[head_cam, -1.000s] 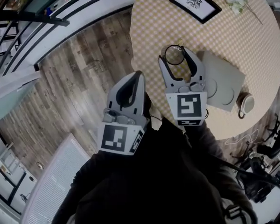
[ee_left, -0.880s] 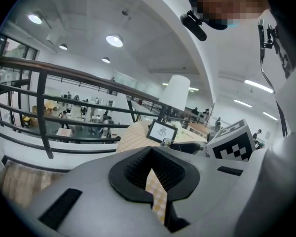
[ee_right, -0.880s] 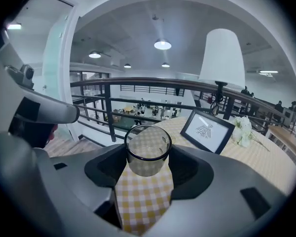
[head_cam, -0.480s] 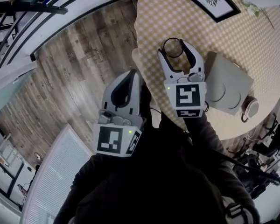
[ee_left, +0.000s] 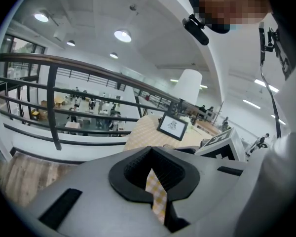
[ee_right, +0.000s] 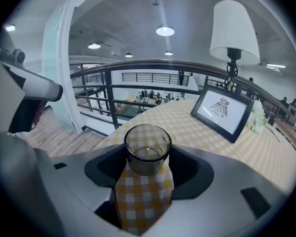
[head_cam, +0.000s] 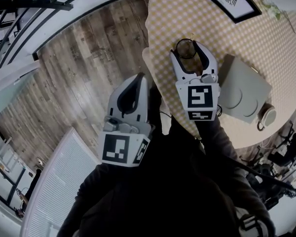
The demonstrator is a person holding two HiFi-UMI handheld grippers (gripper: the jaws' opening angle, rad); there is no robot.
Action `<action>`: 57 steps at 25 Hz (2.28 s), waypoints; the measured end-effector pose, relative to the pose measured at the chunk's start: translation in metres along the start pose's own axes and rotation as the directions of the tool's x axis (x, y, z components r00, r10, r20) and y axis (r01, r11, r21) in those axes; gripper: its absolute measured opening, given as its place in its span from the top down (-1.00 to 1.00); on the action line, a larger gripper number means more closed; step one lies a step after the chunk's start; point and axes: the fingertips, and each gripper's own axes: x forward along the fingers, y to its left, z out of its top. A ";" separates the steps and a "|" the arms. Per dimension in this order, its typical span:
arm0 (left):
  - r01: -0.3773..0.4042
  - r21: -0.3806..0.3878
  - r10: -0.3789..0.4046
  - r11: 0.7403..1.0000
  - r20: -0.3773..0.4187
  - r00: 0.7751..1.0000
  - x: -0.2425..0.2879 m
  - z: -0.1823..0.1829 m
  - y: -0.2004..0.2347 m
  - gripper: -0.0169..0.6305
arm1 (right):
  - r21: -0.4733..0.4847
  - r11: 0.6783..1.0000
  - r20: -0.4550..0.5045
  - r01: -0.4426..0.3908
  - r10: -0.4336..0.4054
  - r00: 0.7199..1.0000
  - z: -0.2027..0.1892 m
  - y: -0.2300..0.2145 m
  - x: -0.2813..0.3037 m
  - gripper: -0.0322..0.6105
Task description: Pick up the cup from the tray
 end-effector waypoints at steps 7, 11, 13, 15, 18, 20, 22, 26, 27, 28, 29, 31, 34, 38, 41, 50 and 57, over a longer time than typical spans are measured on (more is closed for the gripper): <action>-0.014 0.007 0.014 1.000 -0.004 1.000 -0.005 -0.004 -0.001 0.93 | -0.004 1.000 0.014 0.004 -0.004 1.000 -0.003 -0.001 0.001 0.10; -0.018 0.022 0.018 1.000 0.007 1.000 -0.010 0.000 -0.002 0.93 | -0.002 1.000 0.030 0.000 0.001 1.000 0.001 0.002 -0.002 0.10; -0.016 0.029 0.015 0.999 0.011 1.000 -0.013 0.001 -0.006 0.93 | -0.005 1.000 0.035 -0.005 0.005 0.999 0.003 0.005 -0.006 0.10; -0.011 0.038 0.010 0.999 0.016 1.000 -0.015 0.001 -0.012 0.93 | -0.006 1.000 0.045 -0.001 0.001 0.999 0.004 0.004 -0.010 0.10; -0.008 0.050 0.007 0.999 0.023 1.000 -0.019 0.001 -0.021 0.93 | -0.007 1.000 0.073 0.006 -0.006 0.997 0.010 0.003 -0.023 0.10; -0.008 0.058 0.006 0.998 0.027 1.000 -0.021 0.000 -0.026 0.93 | -0.015 1.000 0.111 0.000 0.001 0.994 0.019 0.006 -0.033 0.10; -0.006 0.073 0.003 0.997 0.037 0.999 -0.023 0.000 -0.033 0.93 | -0.046 0.999 0.175 -0.020 0.028 0.984 0.034 0.014 -0.047 0.10; 0.007 0.107 -0.014 0.994 0.070 0.997 -0.032 -0.004 -0.063 0.93 | -0.032 0.998 0.306 -0.047 0.055 0.951 0.046 0.016 -0.095 0.10; 0.017 0.116 -0.026 0.993 0.078 0.997 -0.036 -0.005 -0.073 0.93 | -0.010 0.999 0.324 -0.041 0.042 0.945 0.044 0.012 -0.109 0.10; 0.029 0.124 -0.039 0.992 0.085 0.996 -0.040 -0.005 -0.084 0.93 | 0.004 1.000 0.337 -0.030 0.027 0.941 0.041 0.008 -0.124 0.10; 0.041 0.131 -0.054 0.991 0.094 0.994 -0.045 -0.005 -0.096 0.93 | 0.010 1.000 0.351 -0.015 0.011 0.936 0.039 0.004 -0.140 0.10; 0.066 0.145 -0.083 0.987 0.109 0.991 -0.055 -0.003 -0.122 0.93 | 0.027 1.000 0.396 0.016 -0.025 0.918 0.035 -0.007 -0.176 0.15; 0.121 0.181 -0.147 0.976 0.134 0.980 -0.061 -0.001 -0.169 0.93 | 0.071 0.995 0.443 0.073 -0.097 0.891 0.022 -0.028 -0.231 0.63; 0.187 0.238 -0.228 0.953 0.160 0.960 -0.075 -0.003 -0.232 0.93 | 0.104 0.986 0.448 0.128 -0.161 0.879 -0.006 -0.047 -0.295 0.82; 0.223 0.277 -0.278 0.935 0.177 0.944 -0.089 -0.004 -0.273 0.93 | 0.179 0.973 0.435 0.146 -0.212 0.875 -0.028 -0.058 -0.339 0.86; 0.268 0.396 -0.380 0.878 0.238 0.894 -0.111 0.007 -0.359 0.93 | 0.310 0.925 0.458 0.219 -0.347 0.819 -0.054 -0.098 -0.429 0.88; 0.271 0.422 -0.397 0.865 0.246 0.884 -0.119 0.006 -0.377 0.93 | 0.321 0.924 0.479 0.206 -0.347 0.806 -0.059 -0.102 -0.442 0.88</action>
